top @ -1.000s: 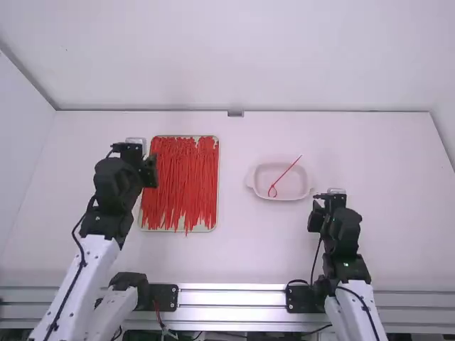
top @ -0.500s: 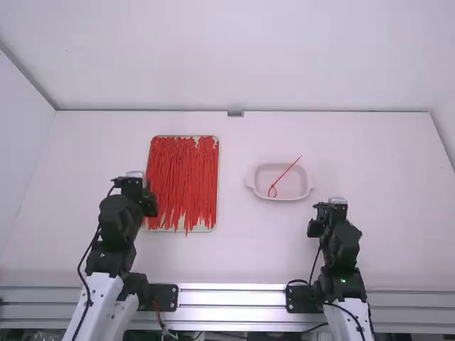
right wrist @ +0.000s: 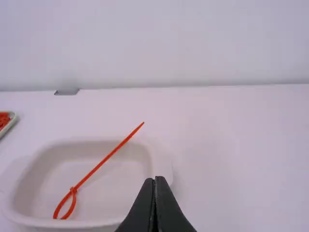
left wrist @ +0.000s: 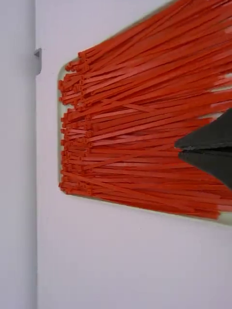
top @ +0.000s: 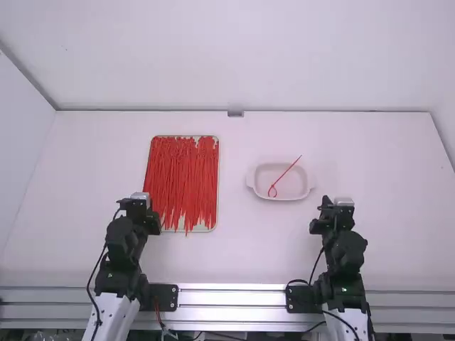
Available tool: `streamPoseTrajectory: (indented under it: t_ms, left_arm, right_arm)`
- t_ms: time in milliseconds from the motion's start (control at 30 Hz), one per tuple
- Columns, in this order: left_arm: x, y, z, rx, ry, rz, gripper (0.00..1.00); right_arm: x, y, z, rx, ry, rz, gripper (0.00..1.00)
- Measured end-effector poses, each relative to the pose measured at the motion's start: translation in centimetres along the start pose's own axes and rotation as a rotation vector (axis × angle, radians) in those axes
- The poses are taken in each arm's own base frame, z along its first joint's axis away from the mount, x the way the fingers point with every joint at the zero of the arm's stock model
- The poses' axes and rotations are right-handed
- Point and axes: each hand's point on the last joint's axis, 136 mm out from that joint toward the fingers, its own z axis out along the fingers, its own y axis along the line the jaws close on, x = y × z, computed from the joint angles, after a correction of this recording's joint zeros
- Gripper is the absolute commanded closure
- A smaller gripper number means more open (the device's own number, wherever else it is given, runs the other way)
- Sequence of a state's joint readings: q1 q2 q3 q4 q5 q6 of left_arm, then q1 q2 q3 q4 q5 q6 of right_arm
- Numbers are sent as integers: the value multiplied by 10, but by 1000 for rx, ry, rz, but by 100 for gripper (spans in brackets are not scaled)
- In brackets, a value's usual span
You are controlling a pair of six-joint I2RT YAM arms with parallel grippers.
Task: Fasten the cable tie
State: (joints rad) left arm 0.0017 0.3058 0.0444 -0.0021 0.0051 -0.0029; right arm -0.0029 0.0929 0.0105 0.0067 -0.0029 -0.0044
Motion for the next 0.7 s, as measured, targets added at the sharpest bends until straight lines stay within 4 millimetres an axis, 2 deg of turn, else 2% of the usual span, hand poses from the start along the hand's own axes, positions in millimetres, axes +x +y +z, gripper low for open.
streamPoseTrajectory:
  t_ms: [100,300,700]
  left_arm:
    - [8,0,0,0,-3,0,100]
    - [-11,0,-5,-2,-91,0,100]
    - [-39,0,-18,-2,-225,1,100]
  right_arm:
    - [-7,0,-2,0,-30,1,100]
    - [-18,0,-6,1,-84,1,100]
    - [-18,0,-6,1,-84,0,100]
